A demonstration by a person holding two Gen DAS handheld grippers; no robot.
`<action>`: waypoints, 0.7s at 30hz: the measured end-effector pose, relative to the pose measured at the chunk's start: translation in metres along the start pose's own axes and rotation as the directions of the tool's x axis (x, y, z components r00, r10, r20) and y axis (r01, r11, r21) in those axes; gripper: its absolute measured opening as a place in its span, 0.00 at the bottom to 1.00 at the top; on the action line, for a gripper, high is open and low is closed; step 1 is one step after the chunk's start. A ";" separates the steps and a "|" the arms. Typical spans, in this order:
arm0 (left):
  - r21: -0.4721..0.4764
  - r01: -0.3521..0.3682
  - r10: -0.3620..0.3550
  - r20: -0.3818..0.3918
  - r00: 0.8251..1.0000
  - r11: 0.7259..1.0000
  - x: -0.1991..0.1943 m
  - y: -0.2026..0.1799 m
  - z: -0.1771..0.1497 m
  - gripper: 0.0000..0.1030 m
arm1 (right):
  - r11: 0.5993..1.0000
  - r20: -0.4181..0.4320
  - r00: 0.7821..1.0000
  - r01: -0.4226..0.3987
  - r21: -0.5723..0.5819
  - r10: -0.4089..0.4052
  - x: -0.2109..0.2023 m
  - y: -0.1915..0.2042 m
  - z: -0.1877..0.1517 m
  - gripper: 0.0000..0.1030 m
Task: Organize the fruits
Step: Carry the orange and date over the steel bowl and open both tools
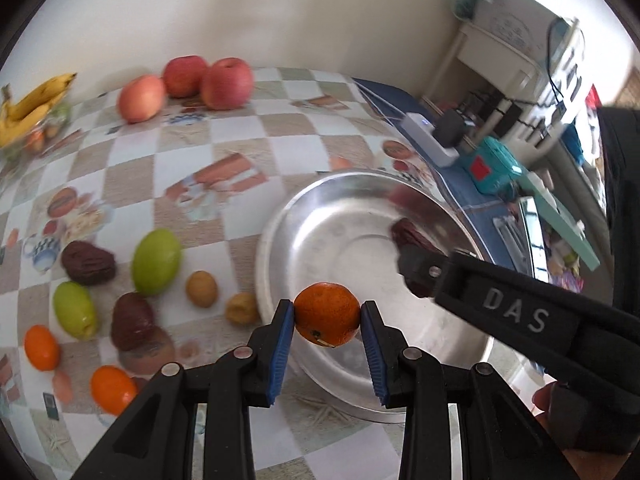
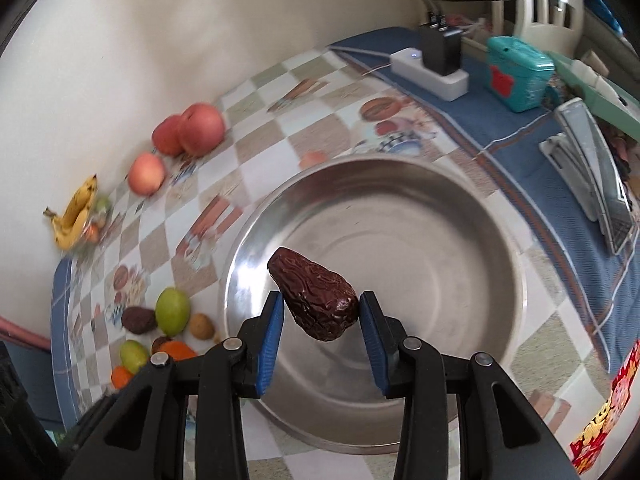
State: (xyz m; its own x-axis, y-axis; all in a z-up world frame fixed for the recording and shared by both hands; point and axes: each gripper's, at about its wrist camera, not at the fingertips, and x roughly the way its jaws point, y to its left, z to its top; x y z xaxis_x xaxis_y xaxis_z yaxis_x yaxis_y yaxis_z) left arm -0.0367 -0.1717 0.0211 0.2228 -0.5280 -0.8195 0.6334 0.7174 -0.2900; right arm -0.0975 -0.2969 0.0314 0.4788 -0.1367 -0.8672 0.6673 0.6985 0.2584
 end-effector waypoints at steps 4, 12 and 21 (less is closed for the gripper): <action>0.015 -0.020 0.020 -0.014 1.000 1.000 0.003 -0.001 -0.001 0.37 | 1.000 -0.006 1.000 0.012 -0.006 -0.012 0.000 -0.002 0.002 0.40; -0.034 -0.036 0.036 0.001 0.999 0.999 -0.004 0.014 0.000 0.38 | 0.999 -0.013 1.000 0.025 -0.025 -0.025 -0.001 0.000 0.000 0.41; -0.133 -0.083 0.082 -0.019 0.996 0.988 -0.011 0.042 0.000 0.38 | 0.999 -0.029 0.999 0.027 -0.035 -0.028 0.003 0.000 -0.002 0.41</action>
State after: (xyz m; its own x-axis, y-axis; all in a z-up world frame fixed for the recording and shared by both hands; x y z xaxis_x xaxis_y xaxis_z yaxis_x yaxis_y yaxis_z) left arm -0.0122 -0.1356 0.0176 0.2593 -0.4588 -0.8499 0.5085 0.8130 -0.2837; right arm -0.0971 -0.2957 0.0279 0.4429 -0.1357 -0.8862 0.6600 0.7184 0.2198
